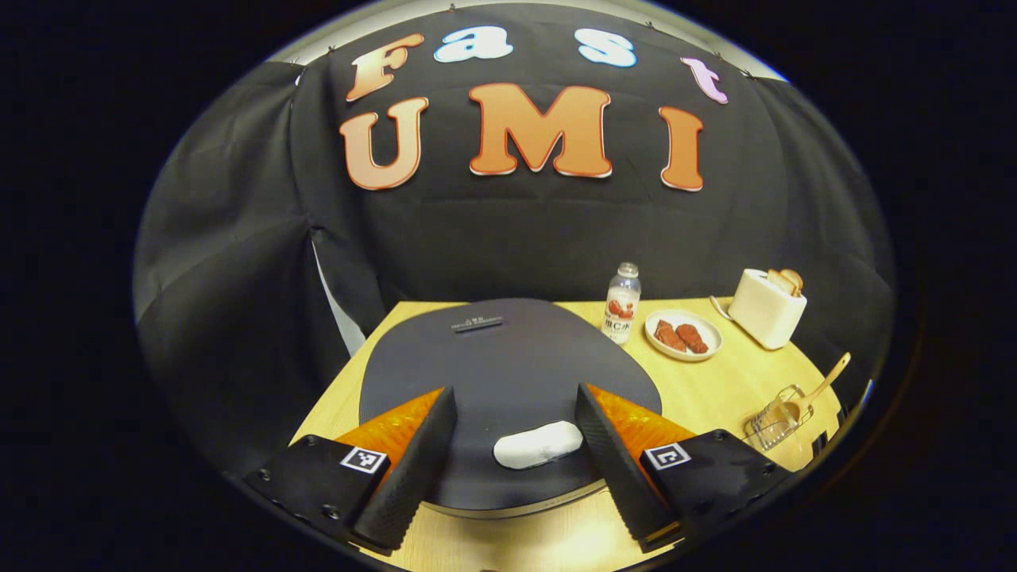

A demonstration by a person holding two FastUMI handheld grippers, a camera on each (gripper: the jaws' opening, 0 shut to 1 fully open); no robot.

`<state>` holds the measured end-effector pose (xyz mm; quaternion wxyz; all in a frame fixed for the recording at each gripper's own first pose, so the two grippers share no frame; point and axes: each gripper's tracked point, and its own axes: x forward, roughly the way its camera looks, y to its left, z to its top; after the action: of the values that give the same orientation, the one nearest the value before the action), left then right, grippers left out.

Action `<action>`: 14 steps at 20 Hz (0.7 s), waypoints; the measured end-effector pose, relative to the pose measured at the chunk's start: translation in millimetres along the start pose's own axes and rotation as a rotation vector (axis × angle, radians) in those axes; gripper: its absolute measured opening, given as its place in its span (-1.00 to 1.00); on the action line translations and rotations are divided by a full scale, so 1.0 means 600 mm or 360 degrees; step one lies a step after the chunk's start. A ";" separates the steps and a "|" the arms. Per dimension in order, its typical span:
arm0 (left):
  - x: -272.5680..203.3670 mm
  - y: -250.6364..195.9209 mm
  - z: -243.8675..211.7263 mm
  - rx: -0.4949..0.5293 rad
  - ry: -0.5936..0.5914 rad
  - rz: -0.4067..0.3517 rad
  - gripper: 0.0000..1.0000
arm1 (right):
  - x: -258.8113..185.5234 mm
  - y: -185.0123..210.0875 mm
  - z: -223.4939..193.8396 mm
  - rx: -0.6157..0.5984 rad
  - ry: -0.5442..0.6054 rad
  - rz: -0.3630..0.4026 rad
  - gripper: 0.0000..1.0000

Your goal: Close the left gripper, press the button to open the rice cooker; take a wooden spoon from the chopstick holder with the right hand, scoop a spoonful of rice and pour it into the rice cooker, then put the wooden spoon back into the chopstick holder.

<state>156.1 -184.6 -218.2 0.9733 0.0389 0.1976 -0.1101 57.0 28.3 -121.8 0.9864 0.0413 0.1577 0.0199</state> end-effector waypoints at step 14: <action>-0.004 -0.003 -0.016 0.0048 -0.0126 -0.0051 1.00 | 0.009 -0.015 -0.019 0.0029 0.0025 -0.0035 0.90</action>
<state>150.2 -184.6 -226.0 0.9778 0.0461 0.1578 -0.1301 58.8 20.4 -135.0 0.9849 0.0482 0.1661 0.0079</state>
